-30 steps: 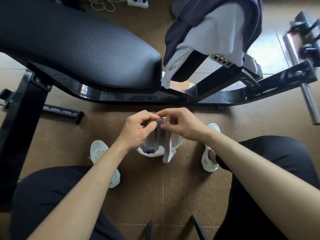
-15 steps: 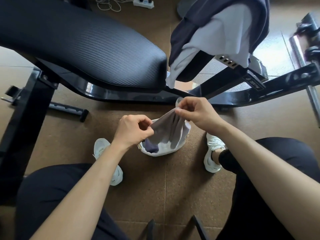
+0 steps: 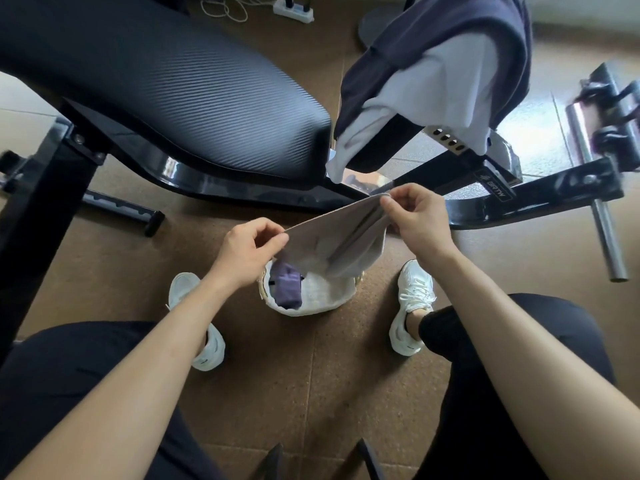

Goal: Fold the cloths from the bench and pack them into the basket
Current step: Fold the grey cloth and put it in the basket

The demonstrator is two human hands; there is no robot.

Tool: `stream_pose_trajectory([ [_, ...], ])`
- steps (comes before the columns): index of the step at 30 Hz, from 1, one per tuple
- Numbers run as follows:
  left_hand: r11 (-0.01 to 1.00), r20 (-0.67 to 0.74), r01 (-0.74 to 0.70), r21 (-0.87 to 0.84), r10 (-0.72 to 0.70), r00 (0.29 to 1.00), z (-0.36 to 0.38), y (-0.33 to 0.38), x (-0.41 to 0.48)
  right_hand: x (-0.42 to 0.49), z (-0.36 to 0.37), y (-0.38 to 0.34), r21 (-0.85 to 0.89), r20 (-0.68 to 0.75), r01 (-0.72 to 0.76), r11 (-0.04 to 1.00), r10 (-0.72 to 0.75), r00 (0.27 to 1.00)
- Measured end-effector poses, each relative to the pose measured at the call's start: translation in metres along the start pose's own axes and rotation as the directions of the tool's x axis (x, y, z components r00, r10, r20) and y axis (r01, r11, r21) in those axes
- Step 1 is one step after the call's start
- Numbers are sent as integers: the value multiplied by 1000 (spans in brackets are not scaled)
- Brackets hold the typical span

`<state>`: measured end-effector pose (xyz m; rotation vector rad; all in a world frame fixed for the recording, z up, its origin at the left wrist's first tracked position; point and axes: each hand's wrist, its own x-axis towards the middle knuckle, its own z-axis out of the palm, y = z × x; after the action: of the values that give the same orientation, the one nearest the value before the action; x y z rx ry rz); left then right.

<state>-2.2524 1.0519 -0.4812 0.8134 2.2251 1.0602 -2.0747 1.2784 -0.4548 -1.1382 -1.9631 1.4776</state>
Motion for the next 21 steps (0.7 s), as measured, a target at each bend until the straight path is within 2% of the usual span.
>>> stream_pose_trajectory([
  [3,979,-54,8,-206,-20,998,0,5,1,-4,3,-2,58,40,-8,998,5,999],
  [5,948,-56,12,-320,-31,998,1,9,0,-9,9,-7,129,134,-30,991,13,991],
  [11,826,94,119,-551,-80,992,3,18,-3,-21,19,-14,161,426,-105,981,27,904],
  [16,731,161,178,-659,-94,982,2,20,-4,-30,25,-22,41,433,56,998,-68,899],
  [21,703,92,182,-688,-164,982,6,23,-7,-33,32,-26,-104,432,245,964,-178,884],
])
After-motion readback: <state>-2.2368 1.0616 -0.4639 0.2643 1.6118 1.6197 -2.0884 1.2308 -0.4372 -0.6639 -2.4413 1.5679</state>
